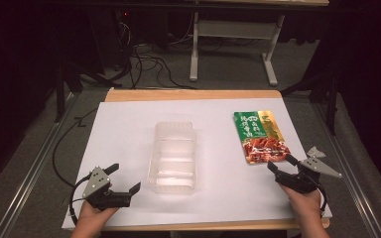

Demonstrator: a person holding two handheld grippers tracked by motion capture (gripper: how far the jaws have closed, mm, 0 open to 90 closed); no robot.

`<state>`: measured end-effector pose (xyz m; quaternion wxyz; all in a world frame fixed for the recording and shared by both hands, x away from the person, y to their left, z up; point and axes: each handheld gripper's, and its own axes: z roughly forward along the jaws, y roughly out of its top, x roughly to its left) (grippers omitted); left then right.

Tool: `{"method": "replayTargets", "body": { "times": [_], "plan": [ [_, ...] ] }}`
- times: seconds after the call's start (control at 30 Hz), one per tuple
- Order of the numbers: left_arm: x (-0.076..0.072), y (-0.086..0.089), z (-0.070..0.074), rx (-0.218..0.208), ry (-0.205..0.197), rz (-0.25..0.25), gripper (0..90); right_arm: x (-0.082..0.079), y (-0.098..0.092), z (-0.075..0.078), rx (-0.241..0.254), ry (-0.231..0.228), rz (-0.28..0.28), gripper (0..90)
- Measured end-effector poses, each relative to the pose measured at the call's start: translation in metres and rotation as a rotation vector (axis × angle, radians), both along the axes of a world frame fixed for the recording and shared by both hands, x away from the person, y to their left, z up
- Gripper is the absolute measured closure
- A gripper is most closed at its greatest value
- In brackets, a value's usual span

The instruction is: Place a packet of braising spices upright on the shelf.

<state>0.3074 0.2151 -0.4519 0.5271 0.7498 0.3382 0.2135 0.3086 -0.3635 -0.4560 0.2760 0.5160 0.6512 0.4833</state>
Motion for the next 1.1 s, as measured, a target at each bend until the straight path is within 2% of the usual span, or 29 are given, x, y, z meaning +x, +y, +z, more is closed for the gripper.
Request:
{"method": "replayTargets", "body": {
  "times": [0.03, 0.2, 0.33, 0.57, 0.83, 0.9, 1.1],
  "plan": [
    [0.0, 0.0, 0.0, 0.001, 0.0, 0.0, 0.7, 0.0, 0.0, 0.0, 0.0, 0.0, 0.0, 21.4],
    [0.0, 0.001, -0.001, 0.001, 0.004, 0.001, 0.6, 0.013, -0.014, 0.002, 0.005, 0.055, -0.057, 22.4],
    [-0.002, 0.002, -0.001, -0.007, 0.008, 0.002, 0.6, 0.021, -0.021, 0.006, 0.026, 0.074, -0.078, 28.7],
    [-0.002, 0.004, -0.002, -0.006, 0.012, -0.004, 0.6, 0.033, -0.027, 0.001, 0.004, 0.119, -0.106, 23.2],
    [-0.004, 0.004, 0.0, -0.003, -0.003, -0.008, 0.6, 0.054, -0.03, -0.001, -0.003, 0.163, -0.131, 21.4],
    [-0.005, 0.004, 0.0, -0.001, -0.002, -0.013, 0.6, 0.059, -0.032, -0.001, -0.001, 0.162, -0.136, 21.8],
    [-0.005, 0.003, 0.0, 0.005, 0.0, -0.02, 0.6, 0.073, -0.037, -0.003, 0.007, 0.223, -0.149, 22.8]
  ]
}}
